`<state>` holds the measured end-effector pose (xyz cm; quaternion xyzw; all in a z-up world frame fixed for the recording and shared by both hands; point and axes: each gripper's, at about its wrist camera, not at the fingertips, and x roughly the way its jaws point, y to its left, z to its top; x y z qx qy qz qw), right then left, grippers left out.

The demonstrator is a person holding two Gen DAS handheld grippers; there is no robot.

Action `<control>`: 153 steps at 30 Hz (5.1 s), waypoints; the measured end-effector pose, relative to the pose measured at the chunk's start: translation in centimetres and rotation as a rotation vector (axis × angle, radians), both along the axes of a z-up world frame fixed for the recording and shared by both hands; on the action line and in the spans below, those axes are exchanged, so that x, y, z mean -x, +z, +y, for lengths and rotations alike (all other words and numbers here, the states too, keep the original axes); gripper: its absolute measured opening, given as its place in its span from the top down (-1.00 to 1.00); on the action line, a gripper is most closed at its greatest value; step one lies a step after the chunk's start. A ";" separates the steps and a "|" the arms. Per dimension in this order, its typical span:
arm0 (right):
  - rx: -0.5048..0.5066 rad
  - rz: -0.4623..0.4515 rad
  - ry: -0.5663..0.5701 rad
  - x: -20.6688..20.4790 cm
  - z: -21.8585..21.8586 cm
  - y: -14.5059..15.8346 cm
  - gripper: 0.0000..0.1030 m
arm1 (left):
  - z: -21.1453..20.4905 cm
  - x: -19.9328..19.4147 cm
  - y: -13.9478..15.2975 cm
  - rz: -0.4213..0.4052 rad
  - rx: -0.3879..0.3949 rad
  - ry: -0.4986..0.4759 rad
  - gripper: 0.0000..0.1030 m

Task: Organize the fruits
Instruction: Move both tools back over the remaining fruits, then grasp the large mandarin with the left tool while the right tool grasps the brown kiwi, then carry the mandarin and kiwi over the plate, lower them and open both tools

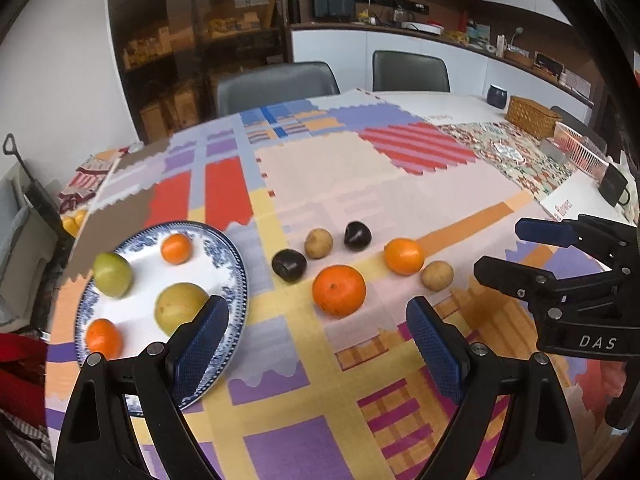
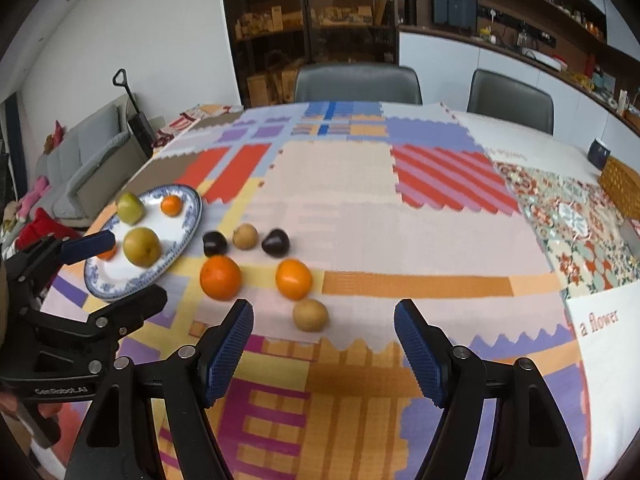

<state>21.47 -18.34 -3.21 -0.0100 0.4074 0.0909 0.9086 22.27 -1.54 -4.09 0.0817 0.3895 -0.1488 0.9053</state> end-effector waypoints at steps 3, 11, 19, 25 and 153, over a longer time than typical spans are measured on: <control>0.000 0.025 0.007 -0.4 0.1 -0.9 -0.43 | -0.2 -0.7 -1.0 0.016 -0.004 -0.014 -0.76; -0.001 0.084 0.012 -1.6 0.0 -3.1 -0.41 | -1.0 -2.5 -3.3 0.054 -0.016 -0.054 -0.76; -0.018 0.113 0.041 -2.7 0.4 -4.4 -0.13 | -1.3 -4.1 -4.4 0.086 0.010 -0.057 -0.61; -0.038 0.134 0.053 -3.5 0.5 -5.2 0.06 | -1.4 -5.0 -5.3 0.133 0.040 -0.055 -0.36; -0.087 0.203 0.361 -14.1 21.9 -3.3 0.27 | 20.1 -8.4 -2.5 0.133 0.041 0.342 0.02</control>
